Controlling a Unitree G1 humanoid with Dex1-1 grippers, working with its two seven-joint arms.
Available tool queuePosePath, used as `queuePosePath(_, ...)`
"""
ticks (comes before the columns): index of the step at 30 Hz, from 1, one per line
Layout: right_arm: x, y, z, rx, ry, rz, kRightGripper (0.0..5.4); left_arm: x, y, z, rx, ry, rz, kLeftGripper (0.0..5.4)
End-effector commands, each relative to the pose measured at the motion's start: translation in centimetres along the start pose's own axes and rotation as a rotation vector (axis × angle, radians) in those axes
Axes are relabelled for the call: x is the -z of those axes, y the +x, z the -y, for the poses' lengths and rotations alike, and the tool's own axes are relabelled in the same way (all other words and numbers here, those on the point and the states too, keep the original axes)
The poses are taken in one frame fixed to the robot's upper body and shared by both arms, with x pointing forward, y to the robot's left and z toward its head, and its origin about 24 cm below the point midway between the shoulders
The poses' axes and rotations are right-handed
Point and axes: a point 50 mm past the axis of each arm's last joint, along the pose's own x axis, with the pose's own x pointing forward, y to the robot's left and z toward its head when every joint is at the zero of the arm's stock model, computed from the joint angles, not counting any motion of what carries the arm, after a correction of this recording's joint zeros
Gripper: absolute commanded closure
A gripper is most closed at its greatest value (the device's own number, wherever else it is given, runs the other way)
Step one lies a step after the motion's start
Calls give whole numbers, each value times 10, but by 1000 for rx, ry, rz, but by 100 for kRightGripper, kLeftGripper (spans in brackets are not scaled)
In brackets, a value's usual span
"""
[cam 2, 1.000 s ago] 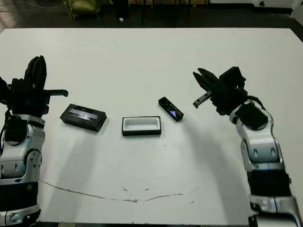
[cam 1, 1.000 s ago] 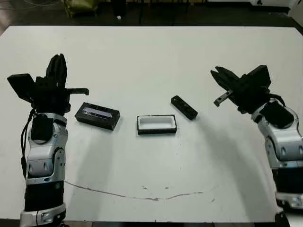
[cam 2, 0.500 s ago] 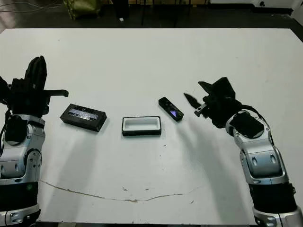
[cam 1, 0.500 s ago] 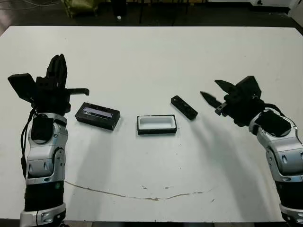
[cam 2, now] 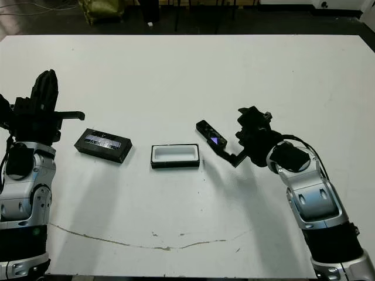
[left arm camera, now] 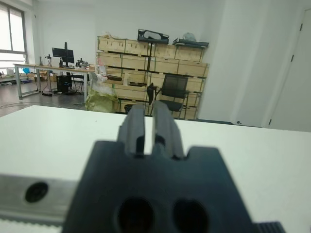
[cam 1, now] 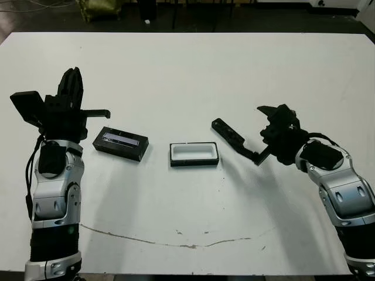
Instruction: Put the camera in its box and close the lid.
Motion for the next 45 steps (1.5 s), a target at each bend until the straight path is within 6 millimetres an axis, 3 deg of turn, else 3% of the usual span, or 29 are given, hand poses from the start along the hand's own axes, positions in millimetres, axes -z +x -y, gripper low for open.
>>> queuePosePath(1, 5, 3, 0, -19, 8, -32, 2, 7, -4, -4, -16, 8, -40, 540)
queuePosePath(19, 15, 21, 0, -75, 19, -83, 2, 7, -5, -4, -21, 22, -42, 540)
queuePosePath(34, 35, 34, -25, -180, 80, -165, 3, 8, -7, -4, -27, 35, -46, 540)
queuePosePath(37, 40, 35, -30, -178, 117, -190, 42, 9, -7, -4, -27, 33, -45, 540)
queuePosePath(45, 53, 35, -42, -128, 254, -222, 208, 8, -7, -4, -27, 33, -39, 540)
